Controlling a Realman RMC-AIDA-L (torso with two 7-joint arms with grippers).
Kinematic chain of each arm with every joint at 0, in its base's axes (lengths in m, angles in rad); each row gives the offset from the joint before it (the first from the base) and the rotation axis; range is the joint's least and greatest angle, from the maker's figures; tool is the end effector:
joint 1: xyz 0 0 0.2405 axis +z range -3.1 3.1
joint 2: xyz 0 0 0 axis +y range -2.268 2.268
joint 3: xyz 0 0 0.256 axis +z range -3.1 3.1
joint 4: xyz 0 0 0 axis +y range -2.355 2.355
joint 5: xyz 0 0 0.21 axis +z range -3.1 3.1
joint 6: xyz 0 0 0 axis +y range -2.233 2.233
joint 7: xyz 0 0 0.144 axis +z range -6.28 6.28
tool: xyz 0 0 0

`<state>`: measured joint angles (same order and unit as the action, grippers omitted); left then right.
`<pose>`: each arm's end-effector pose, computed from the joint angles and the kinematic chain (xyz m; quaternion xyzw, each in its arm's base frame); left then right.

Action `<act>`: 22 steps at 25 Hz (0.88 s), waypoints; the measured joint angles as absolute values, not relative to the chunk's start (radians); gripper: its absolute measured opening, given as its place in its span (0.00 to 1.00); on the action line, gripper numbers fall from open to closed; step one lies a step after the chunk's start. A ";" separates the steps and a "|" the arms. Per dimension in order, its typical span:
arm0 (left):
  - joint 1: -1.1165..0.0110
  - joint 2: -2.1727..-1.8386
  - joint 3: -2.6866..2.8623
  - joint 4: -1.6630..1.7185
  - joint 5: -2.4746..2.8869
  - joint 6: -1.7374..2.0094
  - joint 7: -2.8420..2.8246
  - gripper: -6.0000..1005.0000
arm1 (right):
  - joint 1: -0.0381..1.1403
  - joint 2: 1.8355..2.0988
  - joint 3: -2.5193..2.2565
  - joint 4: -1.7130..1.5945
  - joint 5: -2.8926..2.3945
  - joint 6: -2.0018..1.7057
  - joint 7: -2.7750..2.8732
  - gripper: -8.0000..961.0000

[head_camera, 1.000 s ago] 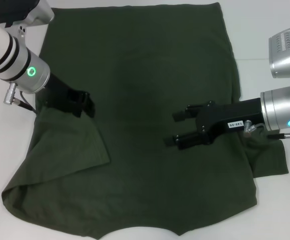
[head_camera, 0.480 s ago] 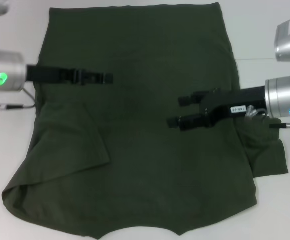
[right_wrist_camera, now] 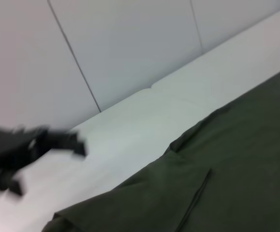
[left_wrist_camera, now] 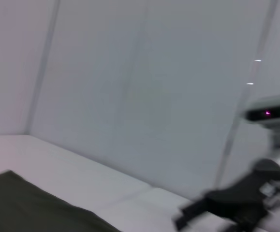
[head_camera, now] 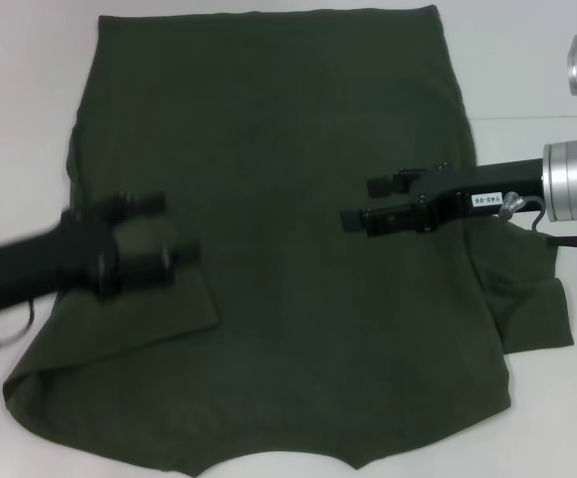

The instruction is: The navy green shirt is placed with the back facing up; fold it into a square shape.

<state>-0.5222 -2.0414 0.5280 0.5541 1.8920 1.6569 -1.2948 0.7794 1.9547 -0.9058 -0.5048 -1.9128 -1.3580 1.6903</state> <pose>-0.2662 0.3269 0.0267 -0.8995 -0.2109 -0.3449 0.1656 0.2082 0.4037 0.0034 -0.9362 0.2767 0.1886 0.1065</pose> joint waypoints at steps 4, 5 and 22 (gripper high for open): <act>-0.471 -2.060 0.528 0.556 1.950 1.709 -1.249 0.93 | 0.786 1.943 -0.912 -0.505 -1.918 -1.366 1.763 0.95; -0.462 -2.064 0.529 0.558 1.965 1.711 -1.240 0.93 | 0.788 1.941 -0.913 -0.505 -1.919 -1.369 1.781 0.95; -0.470 -2.065 0.540 0.559 2.028 1.717 -1.230 0.93 | 0.776 1.812 -0.742 -0.633 -2.183 -1.601 2.550 0.94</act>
